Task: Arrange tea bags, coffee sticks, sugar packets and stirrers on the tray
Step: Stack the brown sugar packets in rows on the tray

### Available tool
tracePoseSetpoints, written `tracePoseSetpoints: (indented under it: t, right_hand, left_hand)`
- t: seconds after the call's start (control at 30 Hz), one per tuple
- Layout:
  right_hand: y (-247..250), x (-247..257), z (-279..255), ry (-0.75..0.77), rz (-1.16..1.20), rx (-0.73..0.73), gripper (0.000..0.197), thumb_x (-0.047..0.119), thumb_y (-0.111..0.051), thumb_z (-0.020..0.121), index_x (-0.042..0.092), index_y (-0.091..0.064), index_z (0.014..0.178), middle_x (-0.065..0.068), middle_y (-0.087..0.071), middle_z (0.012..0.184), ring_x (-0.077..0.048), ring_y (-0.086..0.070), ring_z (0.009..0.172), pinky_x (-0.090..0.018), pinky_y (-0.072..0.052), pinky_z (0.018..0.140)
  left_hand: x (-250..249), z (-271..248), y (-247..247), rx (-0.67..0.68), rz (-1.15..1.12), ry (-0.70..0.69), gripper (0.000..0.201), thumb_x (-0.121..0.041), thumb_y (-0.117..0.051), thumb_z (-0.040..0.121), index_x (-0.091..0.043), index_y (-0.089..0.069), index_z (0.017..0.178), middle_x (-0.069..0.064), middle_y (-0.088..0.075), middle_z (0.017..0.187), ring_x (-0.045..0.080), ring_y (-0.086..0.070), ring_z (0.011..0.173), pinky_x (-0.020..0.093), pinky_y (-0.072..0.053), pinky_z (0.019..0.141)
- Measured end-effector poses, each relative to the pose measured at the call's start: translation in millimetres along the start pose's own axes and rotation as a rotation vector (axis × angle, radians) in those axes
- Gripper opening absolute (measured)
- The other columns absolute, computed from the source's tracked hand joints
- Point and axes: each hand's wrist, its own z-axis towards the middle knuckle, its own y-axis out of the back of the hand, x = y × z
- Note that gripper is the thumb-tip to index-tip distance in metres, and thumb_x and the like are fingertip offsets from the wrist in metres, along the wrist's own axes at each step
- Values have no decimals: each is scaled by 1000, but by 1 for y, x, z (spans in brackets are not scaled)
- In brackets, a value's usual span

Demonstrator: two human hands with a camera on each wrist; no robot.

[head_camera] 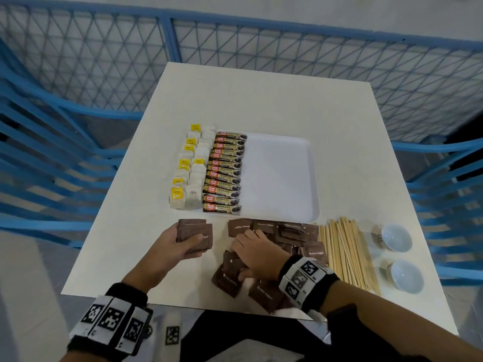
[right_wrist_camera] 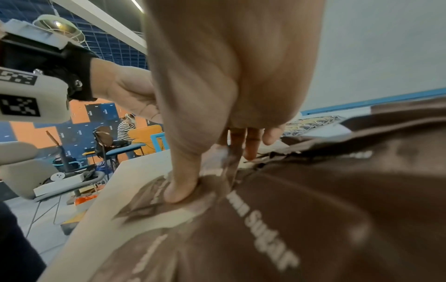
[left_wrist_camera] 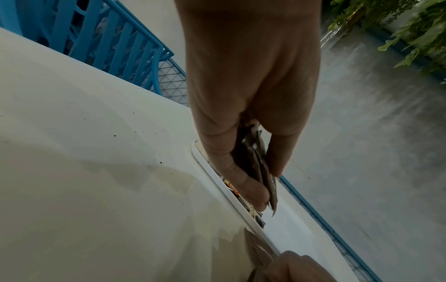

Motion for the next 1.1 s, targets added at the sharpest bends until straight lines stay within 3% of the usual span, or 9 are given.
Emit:
tracePoseSetpoints:
  t: [0.2, 0.37, 0.5, 0.63, 0.7, 0.77, 0.87, 1.0, 1.1]
  right_hand:
    - [10, 3, -2, -42, 227, -6, 40, 27, -54, 91, 10, -40, 125, -13, -54, 120, -27, -46, 110, -37, -31, 95]
    - [19, -7, -13, -179, 688, -137, 28, 24, -55, 91, 14, -43, 115, -12, -62, 109, -26, -58, 100, -40, -46, 89]
    - [36, -11, -18, -180, 987, -315, 24, 26, -62, 88, 20, -42, 101, 1, -64, 83, -7, -58, 73, -23, -48, 71]
    - [51, -2, -10, -151, 1128, -427, 22, 21, -60, 90, 21, -40, 96, -7, -53, 74, -4, -47, 64, -17, -40, 60]
    - [53, 3, -2, -128, 1137, -482, 21, 19, -57, 92, 15, -43, 107, 1, -55, 83, 5, -50, 70, -7, -39, 66]
    - [50, 10, 6, -120, 1042, -537, 30, 20, -50, 95, 12, -45, 124, -3, -52, 105, 1, -48, 92, -3, -35, 81]
    - [44, 19, 13, -94, 1027, -544, 42, 19, -36, 100, 19, -35, 142, 6, -34, 99, 6, -38, 91, -2, -30, 88]
    - [43, 16, 12, -149, 1174, -501, 40, 36, -23, 99, 40, -25, 139, 10, -31, 94, 4, -38, 95, -12, -30, 97]
    - [30, 11, 6, -173, 1034, -431, 45, 42, -30, 97, 30, -32, 141, 5, -41, 111, -1, -39, 102, -15, -30, 98]
  left_hand:
    - [2, -1, 1, -1, 6, 0, 29, -4, -56, 90, -15, -54, 117, 11, -65, 113, 27, -64, 101, 24, -57, 73]
    - [-3, 0, -4, -7, 44, -26, 24, -9, -56, 91, -21, -52, 112, 9, -63, 113, 22, -65, 97, 23, -57, 73]
    - [-12, 2, -12, 25, 58, -81, 26, -13, -53, 93, -18, -49, 118, 8, -64, 113, 18, -68, 89, 20, -55, 68]
    - [-26, -4, -28, 118, -36, -103, 27, -26, -42, 94, -18, -50, 119, 4, -67, 107, 16, -71, 87, 22, -56, 68]
    - [-31, -6, -34, 143, -61, -129, 37, -36, -42, 86, -20, -50, 118, 2, -68, 103, 12, -70, 86, 22, -56, 68]
    - [-34, -4, -36, 156, -32, -158, 45, -38, -48, 79, -16, -51, 118, 4, -68, 97, 11, -70, 83, 23, -55, 68]
    - [-36, -1, -36, 154, 12, -164, 45, -36, -57, 77, -13, -54, 116, 6, -69, 97, 13, -69, 88, 24, -54, 69]
    - [-30, 3, -25, 92, -59, -118, 33, -23, -61, 82, -12, -57, 112, 3, -71, 99, 12, -68, 89, 23, -54, 69]
    - [-28, 6, -10, 1, -84, -110, 23, -15, -60, 87, -12, -59, 110, 2, -72, 96, 12, -68, 87, 23, -54, 68]
